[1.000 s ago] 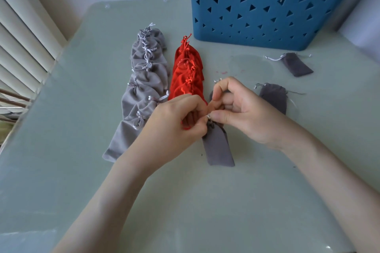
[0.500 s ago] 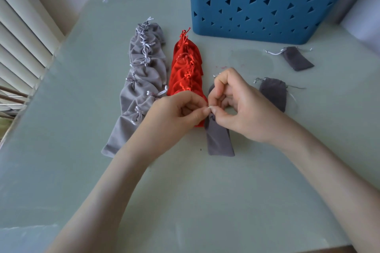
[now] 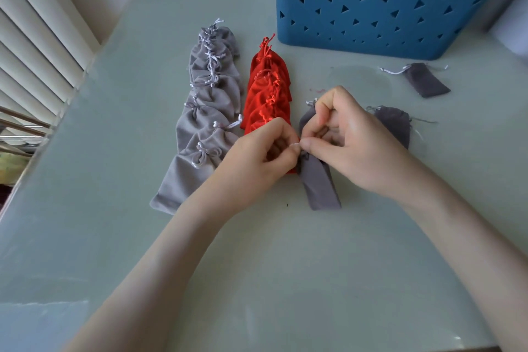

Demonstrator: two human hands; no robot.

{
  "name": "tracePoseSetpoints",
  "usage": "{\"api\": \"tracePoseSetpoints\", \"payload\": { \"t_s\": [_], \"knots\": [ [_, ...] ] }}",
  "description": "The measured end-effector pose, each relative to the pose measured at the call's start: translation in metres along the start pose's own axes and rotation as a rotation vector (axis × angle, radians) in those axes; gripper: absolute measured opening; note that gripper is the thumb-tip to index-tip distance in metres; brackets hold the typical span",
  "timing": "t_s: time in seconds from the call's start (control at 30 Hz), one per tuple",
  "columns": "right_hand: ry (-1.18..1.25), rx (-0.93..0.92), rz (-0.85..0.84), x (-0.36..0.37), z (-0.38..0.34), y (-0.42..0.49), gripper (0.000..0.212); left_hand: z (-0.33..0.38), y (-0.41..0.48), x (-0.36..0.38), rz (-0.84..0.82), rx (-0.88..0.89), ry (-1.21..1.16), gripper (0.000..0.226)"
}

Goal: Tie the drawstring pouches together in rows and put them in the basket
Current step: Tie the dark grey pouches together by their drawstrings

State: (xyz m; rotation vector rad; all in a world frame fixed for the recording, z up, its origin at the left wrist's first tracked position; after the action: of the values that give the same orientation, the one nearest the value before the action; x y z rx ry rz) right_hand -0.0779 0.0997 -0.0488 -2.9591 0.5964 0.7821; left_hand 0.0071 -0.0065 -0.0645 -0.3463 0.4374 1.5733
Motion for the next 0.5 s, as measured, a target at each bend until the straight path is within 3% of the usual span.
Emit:
{"api": "tracePoseSetpoints", "payload": {
  "t_s": [0.13, 0.27, 0.5],
  "knots": [
    [-0.026, -0.021, 0.011, -0.001, -0.002, -0.001, 0.035, -0.004, 0.003, 0.002, -0.005, -0.027, -0.081, 0.020],
    [0.039, -0.016, 0.022, -0.005, -0.003, -0.002, 0.024, 0.002, 0.006, 0.007, 0.048, -0.012, -0.156, 0.009],
    [0.081, -0.002, -0.055, -0.002, -0.002, 0.001, 0.024, 0.016, 0.001, 0.005, 0.204, 0.062, 0.222, 0.002]
  ]
}}
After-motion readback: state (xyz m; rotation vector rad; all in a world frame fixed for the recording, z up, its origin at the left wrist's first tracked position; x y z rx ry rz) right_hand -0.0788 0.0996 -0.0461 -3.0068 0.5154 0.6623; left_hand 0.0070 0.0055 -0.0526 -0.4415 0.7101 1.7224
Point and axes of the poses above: each hand's wrist, its own y-axis towards the middle knuckle, its own x-axis out of the palm, z = x × y, the point moved 5 cm from there along y, towards the middle knuckle, and after that the axes turned 14 degrees about -z, right-handed, at the moved point
